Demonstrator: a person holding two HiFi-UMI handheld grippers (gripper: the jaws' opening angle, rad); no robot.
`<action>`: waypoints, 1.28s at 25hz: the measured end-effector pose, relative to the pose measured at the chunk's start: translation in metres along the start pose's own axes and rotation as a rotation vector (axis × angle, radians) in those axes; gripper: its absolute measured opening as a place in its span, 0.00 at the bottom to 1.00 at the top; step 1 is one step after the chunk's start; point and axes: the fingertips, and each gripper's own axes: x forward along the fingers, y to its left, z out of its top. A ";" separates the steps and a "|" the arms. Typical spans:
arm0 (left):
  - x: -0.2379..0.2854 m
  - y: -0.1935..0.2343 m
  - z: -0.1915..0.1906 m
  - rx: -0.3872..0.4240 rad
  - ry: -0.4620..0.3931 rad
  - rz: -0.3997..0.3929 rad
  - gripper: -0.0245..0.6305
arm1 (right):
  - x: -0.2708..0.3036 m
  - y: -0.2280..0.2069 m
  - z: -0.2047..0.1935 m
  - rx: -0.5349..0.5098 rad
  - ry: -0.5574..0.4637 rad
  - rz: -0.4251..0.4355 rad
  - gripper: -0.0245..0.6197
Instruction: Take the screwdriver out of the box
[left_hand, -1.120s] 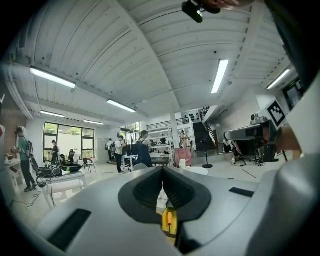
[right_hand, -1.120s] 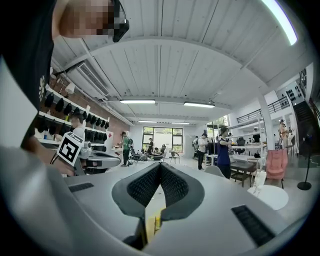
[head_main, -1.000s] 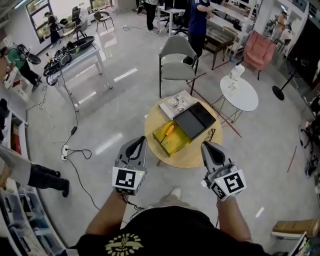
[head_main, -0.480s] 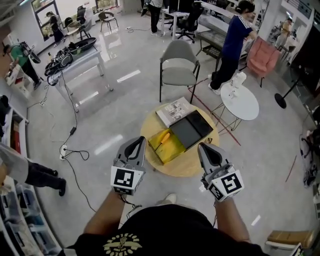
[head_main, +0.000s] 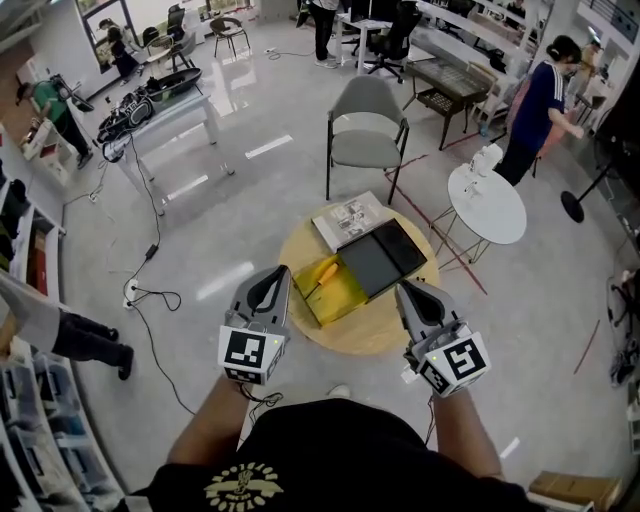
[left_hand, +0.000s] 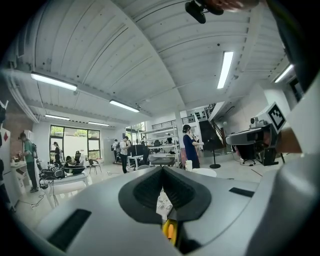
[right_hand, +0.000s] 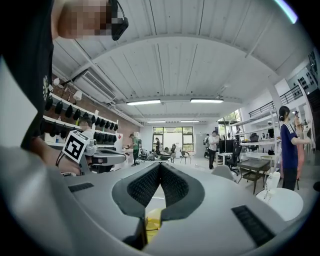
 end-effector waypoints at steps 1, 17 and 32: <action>0.000 -0.001 -0.001 0.003 0.005 0.000 0.06 | 0.000 -0.002 -0.002 0.005 0.002 0.001 0.06; 0.028 0.015 -0.017 -0.007 0.024 0.017 0.06 | 0.022 -0.022 -0.017 0.025 0.043 -0.003 0.06; 0.095 0.077 -0.027 0.002 0.021 -0.007 0.06 | 0.115 -0.050 -0.036 0.027 0.089 -0.013 0.06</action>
